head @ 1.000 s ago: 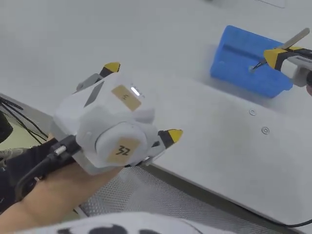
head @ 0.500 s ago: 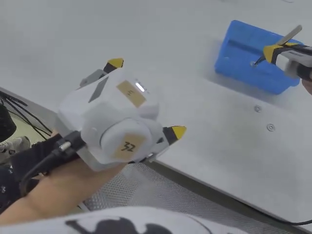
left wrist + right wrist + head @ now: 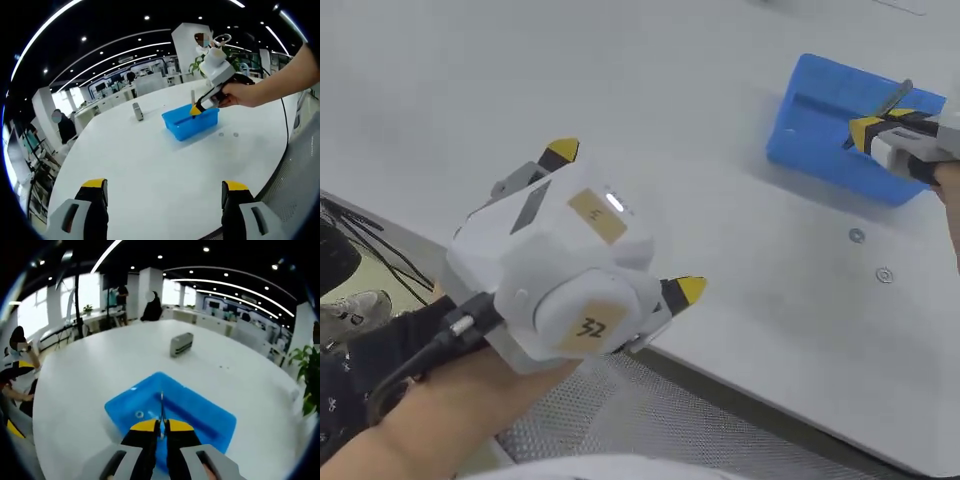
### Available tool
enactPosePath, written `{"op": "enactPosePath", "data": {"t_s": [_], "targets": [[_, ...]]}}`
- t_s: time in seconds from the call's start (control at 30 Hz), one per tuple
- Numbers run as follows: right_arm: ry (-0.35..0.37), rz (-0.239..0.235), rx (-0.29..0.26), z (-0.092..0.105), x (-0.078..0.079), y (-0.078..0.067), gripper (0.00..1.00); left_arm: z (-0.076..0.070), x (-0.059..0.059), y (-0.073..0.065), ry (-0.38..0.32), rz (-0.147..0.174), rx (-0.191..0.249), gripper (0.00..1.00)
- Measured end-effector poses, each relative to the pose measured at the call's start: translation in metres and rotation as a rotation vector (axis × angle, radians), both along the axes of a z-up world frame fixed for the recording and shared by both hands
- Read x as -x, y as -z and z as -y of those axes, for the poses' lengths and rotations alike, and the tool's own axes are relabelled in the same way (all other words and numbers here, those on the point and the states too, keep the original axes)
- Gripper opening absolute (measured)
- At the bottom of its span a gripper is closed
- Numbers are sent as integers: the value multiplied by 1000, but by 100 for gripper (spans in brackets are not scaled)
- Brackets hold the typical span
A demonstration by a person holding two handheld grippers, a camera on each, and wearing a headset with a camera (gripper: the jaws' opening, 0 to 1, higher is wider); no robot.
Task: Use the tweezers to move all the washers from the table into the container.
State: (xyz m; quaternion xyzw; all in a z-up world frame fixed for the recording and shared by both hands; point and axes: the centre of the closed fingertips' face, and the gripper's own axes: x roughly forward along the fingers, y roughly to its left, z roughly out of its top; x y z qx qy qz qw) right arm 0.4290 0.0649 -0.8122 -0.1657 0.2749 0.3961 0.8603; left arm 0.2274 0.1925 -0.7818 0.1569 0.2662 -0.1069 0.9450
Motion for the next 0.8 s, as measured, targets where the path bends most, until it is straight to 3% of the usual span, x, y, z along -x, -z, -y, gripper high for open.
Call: {"op": "enactPosePath", "data": {"t_s": [0.7, 0.8], "targets": [[-17, 30, 11, 0, -1, 3, 4, -2, 2, 4, -5, -15, -15, 97], [-10, 15, -18, 1, 1, -2, 4, -2, 2, 4, -5, -18, -16, 97]]}}
